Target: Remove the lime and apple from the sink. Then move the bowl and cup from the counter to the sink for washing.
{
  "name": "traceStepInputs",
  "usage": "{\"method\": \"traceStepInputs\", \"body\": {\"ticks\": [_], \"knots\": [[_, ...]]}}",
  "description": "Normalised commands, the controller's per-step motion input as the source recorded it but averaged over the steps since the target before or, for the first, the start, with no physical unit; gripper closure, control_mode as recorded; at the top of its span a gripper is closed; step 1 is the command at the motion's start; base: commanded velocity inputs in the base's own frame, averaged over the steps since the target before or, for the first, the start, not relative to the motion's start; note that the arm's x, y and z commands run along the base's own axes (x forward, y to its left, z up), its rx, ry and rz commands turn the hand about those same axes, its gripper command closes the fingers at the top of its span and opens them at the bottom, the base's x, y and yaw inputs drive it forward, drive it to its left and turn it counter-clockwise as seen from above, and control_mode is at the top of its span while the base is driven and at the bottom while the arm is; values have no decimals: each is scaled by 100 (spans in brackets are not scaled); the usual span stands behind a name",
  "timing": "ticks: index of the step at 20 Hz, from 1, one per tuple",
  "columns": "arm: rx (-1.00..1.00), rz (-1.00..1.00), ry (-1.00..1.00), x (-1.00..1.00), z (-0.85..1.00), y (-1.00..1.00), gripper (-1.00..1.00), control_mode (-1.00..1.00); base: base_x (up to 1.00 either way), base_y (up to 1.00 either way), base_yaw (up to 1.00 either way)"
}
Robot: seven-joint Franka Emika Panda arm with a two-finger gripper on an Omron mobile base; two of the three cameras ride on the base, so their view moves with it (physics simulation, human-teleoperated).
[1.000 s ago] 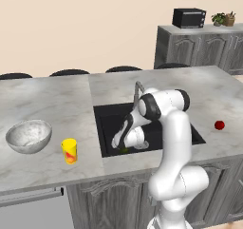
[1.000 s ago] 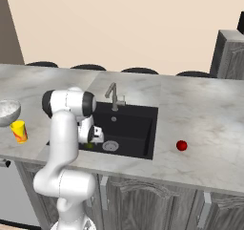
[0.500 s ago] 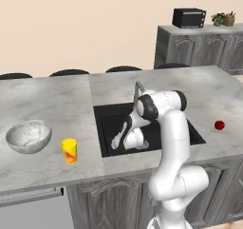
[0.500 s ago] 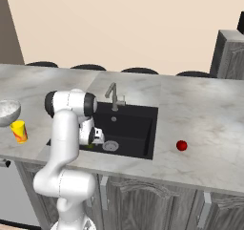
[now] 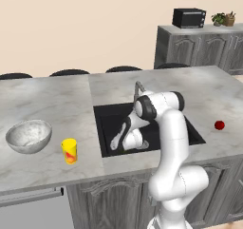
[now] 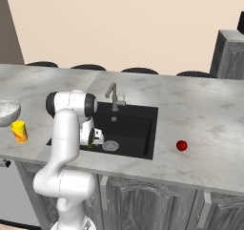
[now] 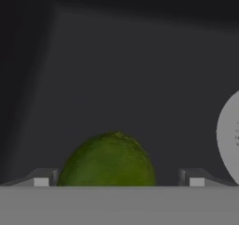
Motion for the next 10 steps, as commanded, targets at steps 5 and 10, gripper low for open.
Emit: {"method": "traceStepInputs", "body": {"ticks": [5, 10], "knots": [[0, 0, 0, 0, -11, 2, -100, -100, 0, 0, 0], [0, 0, 0, 0, -13, 1, -100, -100, 0, 0, 0]]}}
